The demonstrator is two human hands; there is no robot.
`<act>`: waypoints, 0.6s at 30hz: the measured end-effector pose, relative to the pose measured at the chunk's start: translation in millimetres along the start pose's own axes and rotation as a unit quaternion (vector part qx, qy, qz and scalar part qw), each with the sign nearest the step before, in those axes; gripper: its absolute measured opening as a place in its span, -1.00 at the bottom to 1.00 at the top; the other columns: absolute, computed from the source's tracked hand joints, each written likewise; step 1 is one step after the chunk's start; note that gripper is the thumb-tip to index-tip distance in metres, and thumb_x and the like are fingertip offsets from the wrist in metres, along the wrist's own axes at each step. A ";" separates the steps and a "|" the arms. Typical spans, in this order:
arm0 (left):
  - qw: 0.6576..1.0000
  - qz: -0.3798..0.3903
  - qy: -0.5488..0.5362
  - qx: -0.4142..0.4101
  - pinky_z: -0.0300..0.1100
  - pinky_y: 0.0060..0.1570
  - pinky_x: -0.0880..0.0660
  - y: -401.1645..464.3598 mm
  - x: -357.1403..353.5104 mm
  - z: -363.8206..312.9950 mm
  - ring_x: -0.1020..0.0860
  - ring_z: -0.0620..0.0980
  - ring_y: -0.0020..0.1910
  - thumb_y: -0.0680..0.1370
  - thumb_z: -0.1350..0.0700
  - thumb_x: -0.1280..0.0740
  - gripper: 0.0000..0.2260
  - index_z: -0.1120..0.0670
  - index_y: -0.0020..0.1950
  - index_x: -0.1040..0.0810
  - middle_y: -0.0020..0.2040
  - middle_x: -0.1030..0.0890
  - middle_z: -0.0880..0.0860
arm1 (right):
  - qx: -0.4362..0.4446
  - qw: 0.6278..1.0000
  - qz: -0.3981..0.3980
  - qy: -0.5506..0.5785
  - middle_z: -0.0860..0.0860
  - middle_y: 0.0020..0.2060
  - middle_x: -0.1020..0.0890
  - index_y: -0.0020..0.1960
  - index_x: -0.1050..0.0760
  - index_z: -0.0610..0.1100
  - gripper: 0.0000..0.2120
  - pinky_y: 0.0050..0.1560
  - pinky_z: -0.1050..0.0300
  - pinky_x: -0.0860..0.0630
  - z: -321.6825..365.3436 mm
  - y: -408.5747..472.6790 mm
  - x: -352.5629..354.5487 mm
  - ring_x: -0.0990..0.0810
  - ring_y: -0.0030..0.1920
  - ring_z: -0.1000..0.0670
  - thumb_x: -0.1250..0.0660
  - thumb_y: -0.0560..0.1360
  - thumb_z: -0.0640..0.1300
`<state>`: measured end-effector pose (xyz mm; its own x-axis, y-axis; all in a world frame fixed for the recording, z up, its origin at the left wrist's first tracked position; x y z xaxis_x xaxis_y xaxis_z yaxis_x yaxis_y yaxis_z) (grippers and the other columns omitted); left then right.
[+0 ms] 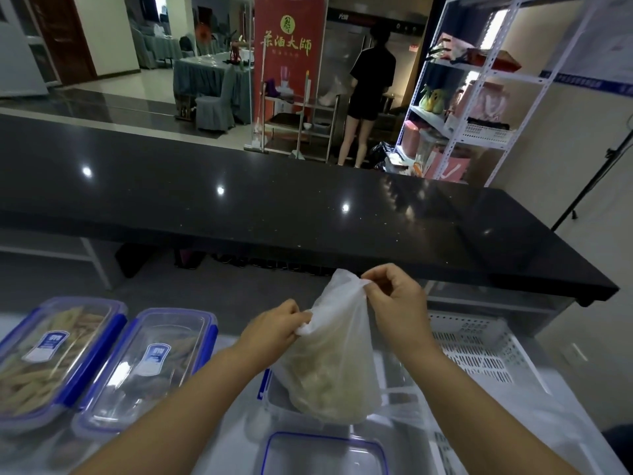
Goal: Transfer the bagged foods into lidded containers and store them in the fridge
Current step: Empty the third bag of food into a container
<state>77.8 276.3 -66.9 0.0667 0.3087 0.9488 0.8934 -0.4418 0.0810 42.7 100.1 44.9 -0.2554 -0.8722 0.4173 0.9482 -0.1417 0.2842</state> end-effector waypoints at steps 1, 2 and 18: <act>1.000 0.017 0.003 0.003 -0.15 -0.20 -0.39 -1.0 -4.8 1.6 -0.46 0.01 -0.11 0.58 0.03 -0.19 -0.77 -0.08 0.24 -0.43 0.06 -0.40 -0.03 | -0.004 1.000 0.011 -0.012 0.09 -0.19 -0.61 -0.14 -0.54 0.04 -0.85 -0.15 0.26 -0.56 -4.3 -0.9 -2.6 -0.58 -0.18 0.15 -0.32 0.50 -0.21; 1.000 0.029 0.002 0.005 -0.17 -0.19 -0.38 -1.7 -7.8 3.3 -0.46 0.02 -0.09 0.58 0.05 -0.18 -0.76 -0.05 0.24 -0.43 0.08 -0.42 -0.01 | -0.007 0.999 0.022 -0.024 0.09 -0.16 -0.61 -0.11 -0.54 0.03 -0.86 -0.12 0.25 -0.56 -7.9 -1.4 -4.6 -0.58 -0.15 0.15 -0.32 0.50 -0.21; 0.998 -0.007 -0.052 -0.034 -0.04 0.48 0.10 -44.0 -15.9 -49.3 0.07 -0.11 0.49 0.38 -0.27 -0.27 -0.17 -0.12 0.52 0.08 0.53 0.00 -0.08 | -0.044 0.951 0.146 -0.270 0.13 -0.25 -0.43 -0.22 -0.29 0.05 -0.78 -0.30 0.26 -0.33 -84.9 -86.0 -3.9 -0.44 -0.27 0.19 -0.34 0.46 0.03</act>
<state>15.5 249.2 -70.5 0.1028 0.4003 0.9106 0.8628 -0.4914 0.1186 -21.8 76.0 -54.5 -0.0168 -0.5162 0.8563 0.9996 0.0096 0.0254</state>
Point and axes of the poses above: each hand's wrist, its own y-axis towards the middle knuckle, its own x-axis out of the back of the hand, z = x × y, the point moved 6 cm from there along y, towards the middle knuckle
